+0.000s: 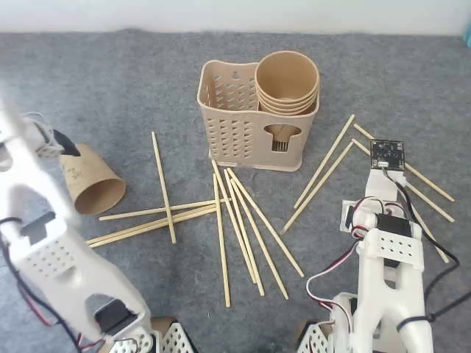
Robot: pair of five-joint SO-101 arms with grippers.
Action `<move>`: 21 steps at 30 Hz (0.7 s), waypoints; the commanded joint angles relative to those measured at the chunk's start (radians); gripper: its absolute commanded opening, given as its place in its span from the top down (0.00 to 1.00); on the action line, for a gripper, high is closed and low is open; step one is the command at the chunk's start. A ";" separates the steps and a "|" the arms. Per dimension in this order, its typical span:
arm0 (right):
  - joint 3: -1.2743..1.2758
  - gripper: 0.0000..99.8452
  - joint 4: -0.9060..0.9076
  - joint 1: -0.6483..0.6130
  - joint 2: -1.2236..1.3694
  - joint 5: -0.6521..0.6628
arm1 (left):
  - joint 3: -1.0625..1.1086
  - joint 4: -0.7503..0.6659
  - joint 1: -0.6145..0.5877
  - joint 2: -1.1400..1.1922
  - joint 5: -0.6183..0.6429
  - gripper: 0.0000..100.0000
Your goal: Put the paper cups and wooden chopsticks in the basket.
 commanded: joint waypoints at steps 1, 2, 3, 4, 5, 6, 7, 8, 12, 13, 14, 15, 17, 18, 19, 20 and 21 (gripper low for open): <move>-0.005 0.96 -0.018 -0.013 -0.028 0.021 | -0.101 0.035 -0.029 -0.008 0.011 0.72; -0.005 0.96 -0.018 -0.013 -0.028 0.021 | -0.101 0.035 -0.035 -0.017 0.009 0.72; -0.005 0.96 -0.018 -0.013 -0.028 0.021 | -0.097 0.035 -0.035 -0.034 0.008 0.72; -0.005 0.96 -0.018 -0.013 -0.028 0.021 | -0.088 0.035 -0.035 -0.058 -0.008 0.72; -0.005 0.96 -0.018 -0.013 -0.028 0.021 | -0.073 0.035 -0.035 -0.087 -0.032 0.72; -0.005 0.96 -0.018 -0.015 -0.028 0.021 | -0.050 0.035 -0.032 -0.123 -0.057 0.73; -0.005 0.96 -0.018 -0.021 -0.028 0.021 | -0.021 0.035 -0.029 -0.163 -0.072 0.73; -0.005 0.96 -0.018 -0.030 -0.028 0.021 | 0.016 0.035 -0.029 -0.206 -0.083 0.74; -0.003 0.96 -0.018 -0.038 -0.028 0.023 | 0.203 0.031 -0.005 -0.388 -0.118 0.88; -0.003 0.96 -0.018 -0.038 -0.028 0.023 | 0.257 0.029 0.002 -0.434 -0.133 0.91; -0.003 0.96 -0.018 -0.038 -0.028 0.023 | 0.311 0.028 0.015 -0.482 -0.149 0.94; -0.003 0.96 -0.018 -0.038 -0.028 0.023 | 0.364 0.028 0.031 -0.526 -0.166 0.96; -0.003 0.96 -0.018 -0.038 -0.028 0.023 | 0.484 0.012 0.063 -0.623 -0.210 0.99; -0.003 0.96 -0.018 -0.038 -0.028 0.023 | 0.553 -0.006 0.077 -0.672 -0.227 0.99; -0.003 0.96 -0.018 -0.036 -0.028 0.023 | 0.624 -0.029 0.092 -0.726 -0.238 0.99; -0.003 0.96 -0.018 -0.036 -0.028 0.023 | 0.699 -0.057 0.104 -0.779 -0.244 0.99; -0.003 0.96 -0.018 -0.036 -0.028 0.023 | 0.779 -0.094 0.115 -0.832 -0.245 0.99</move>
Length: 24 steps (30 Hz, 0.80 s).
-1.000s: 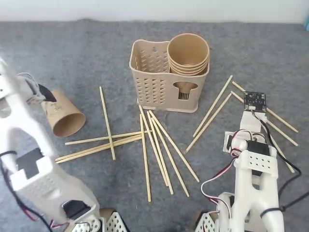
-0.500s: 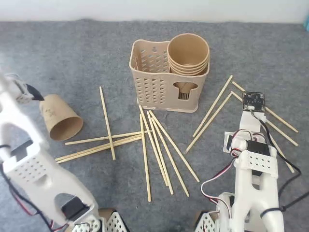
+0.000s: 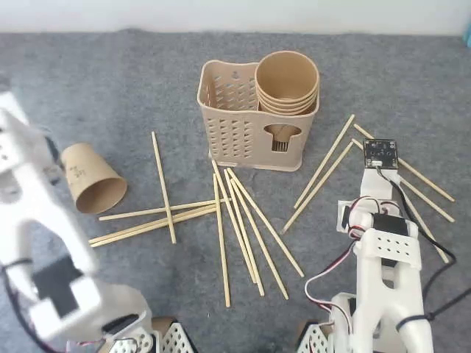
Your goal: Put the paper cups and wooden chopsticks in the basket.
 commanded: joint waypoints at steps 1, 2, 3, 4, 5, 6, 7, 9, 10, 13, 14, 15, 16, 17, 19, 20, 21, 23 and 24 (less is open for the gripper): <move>-0.003 0.96 -0.018 -0.007 -0.028 0.014 | 0.252 -0.112 0.052 -0.244 -0.025 0.99; -0.003 0.96 -0.018 -0.005 -0.028 0.014 | 0.331 -0.150 0.064 -0.299 -0.026 0.99; -0.003 0.96 -0.016 -0.005 -0.028 0.014 | 0.404 -0.192 0.078 -0.353 -0.029 0.99; -0.003 0.96 -0.016 -0.005 -0.028 0.014 | 0.478 -0.235 0.094 -0.408 -0.043 0.99; -0.003 0.96 -0.015 -0.005 -0.028 0.014 | 0.549 -0.273 0.107 -0.460 -0.058 0.99; -0.003 0.96 -0.015 -0.005 -0.028 0.014 | 0.618 -0.316 0.121 -0.511 -0.068 0.99; -0.003 0.96 -0.013 -0.005 -0.028 0.014 | 0.685 -0.361 0.137 -0.562 -0.074 0.99; -0.003 0.96 -0.012 -0.005 -0.028 0.014 | 0.812 -0.457 0.169 -0.652 -0.074 0.99; -0.003 0.96 -0.012 -0.005 -0.028 0.014 | 0.877 -0.516 0.180 -0.690 -0.074 0.99; -0.003 0.96 -0.010 -0.005 -0.030 0.014 | 1.056 -0.692 0.206 -0.790 -0.074 0.99; -0.003 0.96 -0.010 -0.005 -0.030 0.014 | 1.109 -0.744 0.212 -0.815 -0.074 0.99; -0.003 0.96 -0.010 -0.005 -0.030 0.014 | 1.152 -0.792 0.213 -0.833 -0.074 0.99; -0.003 0.96 -0.010 -0.005 -0.030 0.014 | 1.188 -0.841 0.213 -0.845 -0.074 0.99; -0.003 0.96 -0.010 -0.005 -0.030 0.014 | 1.218 -0.887 0.212 -0.850 -0.074 0.99; -0.003 0.96 -0.010 -0.005 -0.030 0.014 | 1.253 -0.974 0.210 -0.850 -0.074 0.99; -0.003 0.96 -0.010 -0.005 -0.031 0.014 | 1.268 -1.013 0.210 -0.850 -0.074 0.99; -0.003 0.96 -0.010 -0.005 -0.031 0.014 | 1.285 -1.053 0.210 -0.850 -0.074 0.99; -0.003 0.96 -0.010 -0.004 -0.031 0.014 | 1.328 -1.149 0.210 -0.850 -0.069 0.99; -0.003 0.96 -0.010 -0.004 -0.031 0.014 | 1.354 -1.209 0.210 -0.850 -0.069 0.99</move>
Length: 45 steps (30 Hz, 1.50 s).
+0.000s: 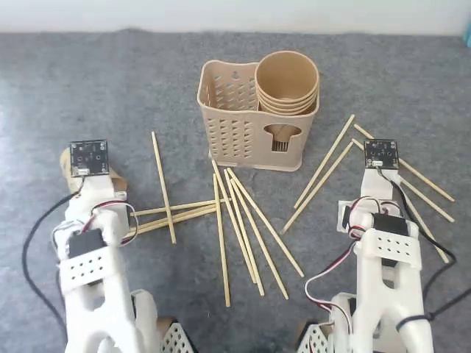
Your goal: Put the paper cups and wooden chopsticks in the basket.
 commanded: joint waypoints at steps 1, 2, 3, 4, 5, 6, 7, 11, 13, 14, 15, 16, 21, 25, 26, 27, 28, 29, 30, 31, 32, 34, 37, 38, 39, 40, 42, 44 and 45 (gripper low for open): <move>-0.003 0.96 -0.010 -0.004 -0.031 0.014 | 0.061 -0.218 0.006 -0.029 0.002 0.99; -0.003 0.96 -0.010 -0.004 -0.031 0.014 | 0.094 -0.287 0.005 -0.029 -0.002 0.99; -0.003 0.96 -0.010 -0.004 -0.033 0.014 | 0.133 -0.367 0.005 -0.031 -0.002 0.99; -0.003 0.96 -0.010 -0.004 -0.033 0.014 | 0.171 -0.448 0.005 -0.032 -0.003 0.99; -0.003 0.96 -0.010 -0.004 -0.033 0.014 | 0.211 -0.531 0.005 -0.032 -0.003 0.99; -0.003 0.96 -0.010 -0.004 -0.033 0.014 | 0.246 -0.608 0.005 -0.031 -0.003 0.99; -0.003 0.96 -0.010 -0.004 -0.033 0.014 | 0.280 -0.677 0.005 -0.031 -0.003 0.99; -0.003 0.96 -0.010 -0.004 -0.033 0.014 | 0.334 -0.815 0.005 -0.031 -0.003 0.99; -0.003 0.96 -0.010 -0.004 -0.031 0.014 | 0.331 -0.841 0.005 -0.034 -0.003 0.99; -0.003 0.96 -0.010 -0.004 -0.031 0.014 | 0.323 -0.855 0.005 -0.031 -0.003 0.99; -0.003 0.96 -0.010 -0.004 -0.031 0.014 | 0.311 -0.861 0.005 -0.031 -0.003 0.99; -0.003 0.96 -0.010 -0.004 -0.031 0.014 | 0.294 -0.859 0.003 -0.031 -0.003 0.99; -0.003 0.96 -0.008 -0.004 -0.031 0.014 | 0.185 -0.756 0.003 -0.029 0.003 0.99; -0.003 0.96 -0.008 -0.002 -0.033 0.014 | 0.077 -0.614 0.000 -0.028 0.005 0.99; -0.003 0.96 -0.008 -0.002 -0.033 0.014 | 0.061 -0.589 -0.011 -0.028 0.005 0.99; -0.003 0.96 -0.008 -0.002 -0.035 0.014 | 0.048 -0.578 -0.020 -0.026 0.005 0.99; -0.003 0.96 -0.008 -0.002 -0.035 0.014 | 0.044 -0.574 -0.023 -0.021 0.005 0.99; -0.003 0.96 -0.008 -0.002 -0.035 0.014 | 0.041 -0.574 -0.026 -0.006 0.003 0.99; -0.003 0.96 -0.008 -0.002 -0.035 0.014 | 0.035 -0.575 -0.037 0.020 0.002 0.99; -0.003 0.96 -0.007 -0.002 -0.035 0.014 | 0.021 -0.575 -0.044 0.051 0.002 0.99; -0.003 0.96 -0.007 -0.002 -0.035 0.014 | 0.001 -0.572 -0.051 0.080 0.003 0.99; -0.003 0.96 -0.007 -0.002 -0.033 0.014 | -0.044 -0.552 -0.063 0.123 0.005 0.99; -0.003 0.96 -0.007 -0.002 -0.031 0.014 | -0.142 -0.331 -0.060 0.130 0.005 0.99; -0.003 0.96 -0.007 -0.002 -0.031 0.014 | -0.186 -0.226 -0.057 0.132 0.005 0.99; -0.003 0.96 -0.008 -0.002 -0.030 0.014 | -0.229 -0.124 -0.051 0.132 0.005 0.99; -0.003 0.96 -0.008 -0.002 -0.030 0.014 | -0.274 -0.029 -0.037 0.132 0.005 0.99; -0.003 0.96 -0.010 -0.002 -0.028 0.014 | -0.348 0.124 -0.012 0.132 0.006 0.99; -0.003 0.96 -0.013 -0.002 -0.028 0.014 | -0.406 0.238 0.018 0.130 0.006 0.99; -0.003 0.96 -0.013 -0.004 -0.028 0.014 | -0.426 0.279 0.034 0.130 0.006 0.99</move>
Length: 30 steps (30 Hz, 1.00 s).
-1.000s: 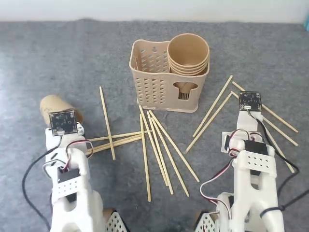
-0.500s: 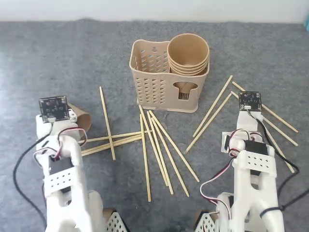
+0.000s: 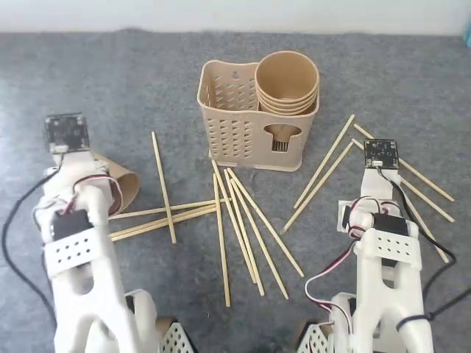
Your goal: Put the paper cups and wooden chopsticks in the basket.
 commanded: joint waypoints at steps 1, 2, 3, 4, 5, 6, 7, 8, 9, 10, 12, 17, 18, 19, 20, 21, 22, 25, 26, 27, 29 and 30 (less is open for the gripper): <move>-0.003 0.96 -0.013 -0.004 -0.028 0.014 | -0.119 0.189 0.060 0.000 0.008 0.99; -0.003 0.96 -0.013 -0.004 -0.028 0.014 | -0.117 0.203 0.075 0.000 0.008 0.99; -0.003 0.96 -0.013 -0.004 -0.028 0.014 | -0.107 0.206 0.089 0.002 0.006 0.99; -0.003 0.96 -0.013 -0.004 -0.028 0.014 | -0.082 0.198 0.098 0.002 0.005 0.99; -0.003 0.96 -0.015 -0.004 -0.028 0.014 | -0.050 0.176 0.107 0.002 0.000 0.99; -0.003 0.96 -0.015 -0.004 -0.028 0.014 | -0.012 0.144 0.115 0.002 -0.003 0.99; -0.003 0.96 -0.015 -0.004 -0.028 0.014 | 0.030 0.103 0.123 0.002 -0.012 0.99; -0.003 0.96 -0.015 -0.004 -0.028 0.014 | 0.076 0.054 0.126 0.000 -0.043 0.99; -0.003 0.96 -0.016 -0.004 -0.028 0.014 | 0.122 0.002 0.129 0.000 -0.089 0.99; -0.003 0.96 -0.016 -0.004 -0.028 0.014 | 0.170 -0.060 0.129 0.000 -0.138 0.99; -0.003 0.96 -0.016 -0.004 -0.028 0.014 | 0.268 -0.207 0.121 0.000 -0.213 0.99; -0.003 0.96 -0.016 -0.004 -0.028 0.014 | 0.418 -0.586 0.043 0.009 -0.259 0.99; -0.003 0.96 -0.016 -0.004 -0.028 0.014 | 0.433 -0.646 0.028 0.011 -0.259 0.99; -0.003 0.96 -0.016 -0.004 -0.028 0.014 | 0.447 -0.706 0.015 0.011 -0.259 0.99; -0.003 0.96 -0.016 -0.004 -0.028 0.014 | 0.460 -0.767 0.006 0.011 -0.253 0.99; -0.003 0.96 -0.016 -0.004 -0.028 0.014 | 0.470 -0.825 0.000 0.011 -0.241 0.99; -0.003 0.96 -0.016 -0.004 -0.028 0.014 | 0.476 -0.878 -0.009 0.011 -0.229 0.99; -0.003 0.96 -0.016 -0.004 -0.028 0.014 | 0.473 -0.974 -0.018 0.011 -0.195 0.99; -0.003 0.96 -0.016 -0.002 -0.028 0.014 | 0.470 -0.987 -0.018 0.011 -0.189 0.99; -0.003 0.96 -0.016 -0.002 -0.028 0.014 | 0.456 -0.988 -0.017 0.012 -0.187 0.99; -0.003 0.96 -0.016 -0.002 -0.028 0.014 | 0.420 -0.971 -0.015 0.023 -0.183 0.99; -0.003 0.96 -0.016 -0.002 -0.028 0.014 | 0.394 -0.964 -0.015 0.041 -0.183 0.99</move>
